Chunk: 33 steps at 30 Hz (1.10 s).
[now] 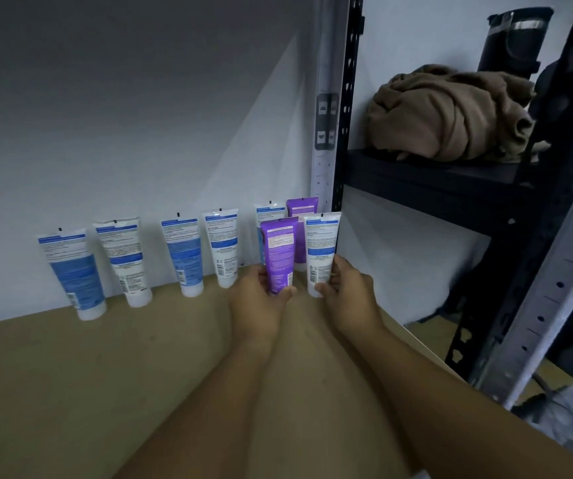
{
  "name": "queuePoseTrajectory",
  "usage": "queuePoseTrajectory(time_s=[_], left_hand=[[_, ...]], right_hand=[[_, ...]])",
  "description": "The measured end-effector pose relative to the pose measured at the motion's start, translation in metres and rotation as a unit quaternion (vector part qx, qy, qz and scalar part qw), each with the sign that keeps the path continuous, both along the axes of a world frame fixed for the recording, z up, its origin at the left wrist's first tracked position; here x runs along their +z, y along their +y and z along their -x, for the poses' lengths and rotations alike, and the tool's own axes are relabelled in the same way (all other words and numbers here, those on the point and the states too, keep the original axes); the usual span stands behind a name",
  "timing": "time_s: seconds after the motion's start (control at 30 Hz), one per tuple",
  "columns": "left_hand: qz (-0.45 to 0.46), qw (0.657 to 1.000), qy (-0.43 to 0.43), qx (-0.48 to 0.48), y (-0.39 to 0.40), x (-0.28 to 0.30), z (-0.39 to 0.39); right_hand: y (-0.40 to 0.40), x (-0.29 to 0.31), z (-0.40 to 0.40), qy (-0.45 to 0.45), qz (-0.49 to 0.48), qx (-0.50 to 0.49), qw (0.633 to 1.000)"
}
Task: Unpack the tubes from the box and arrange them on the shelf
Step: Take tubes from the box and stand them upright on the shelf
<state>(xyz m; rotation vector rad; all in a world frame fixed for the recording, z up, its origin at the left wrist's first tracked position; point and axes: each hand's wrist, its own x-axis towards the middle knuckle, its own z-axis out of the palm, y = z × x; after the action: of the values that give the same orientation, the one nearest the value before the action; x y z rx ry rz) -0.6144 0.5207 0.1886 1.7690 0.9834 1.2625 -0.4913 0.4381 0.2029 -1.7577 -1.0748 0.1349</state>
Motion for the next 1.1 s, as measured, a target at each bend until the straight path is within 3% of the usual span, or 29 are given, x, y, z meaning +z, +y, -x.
queuePoseTrajectory(time_s=[0.23, 0.43, 0.63, 0.77, 0.9, 1.1], left_hand=[[0.031, 0.999, 0.003, 0.007, -0.014, -0.001, 0.004], [0.050, 0.995, 0.082, 0.021, -0.068, 0.001, 0.026], [0.033, 0.984, 0.148, -0.097, -0.165, 0.008, 0.037], [0.009, 0.970, 0.118, -0.212, -0.246, 0.008, 0.029], [0.013, 0.943, 0.124, -0.308, -0.307, -0.031, 0.006], [0.106, 0.899, 0.252, -0.342, -0.339, -0.156, -0.052]], right_hand=[[-0.013, 0.001, 0.005, 0.012, 0.011, -0.006, 1.000], [-0.083, 0.000, 0.023, -0.044, 0.064, -0.022, 0.997], [-0.204, -0.003, 0.042, -0.026, 0.091, 0.004, 0.996], [-0.293, -0.012, 0.036, -0.044, 0.118, -0.036, 0.991], [-0.370, -0.049, 0.012, -0.023, 0.204, -0.059, 0.977], [-0.457, -0.160, -0.044, 0.035, 0.329, -0.122, 0.936]])
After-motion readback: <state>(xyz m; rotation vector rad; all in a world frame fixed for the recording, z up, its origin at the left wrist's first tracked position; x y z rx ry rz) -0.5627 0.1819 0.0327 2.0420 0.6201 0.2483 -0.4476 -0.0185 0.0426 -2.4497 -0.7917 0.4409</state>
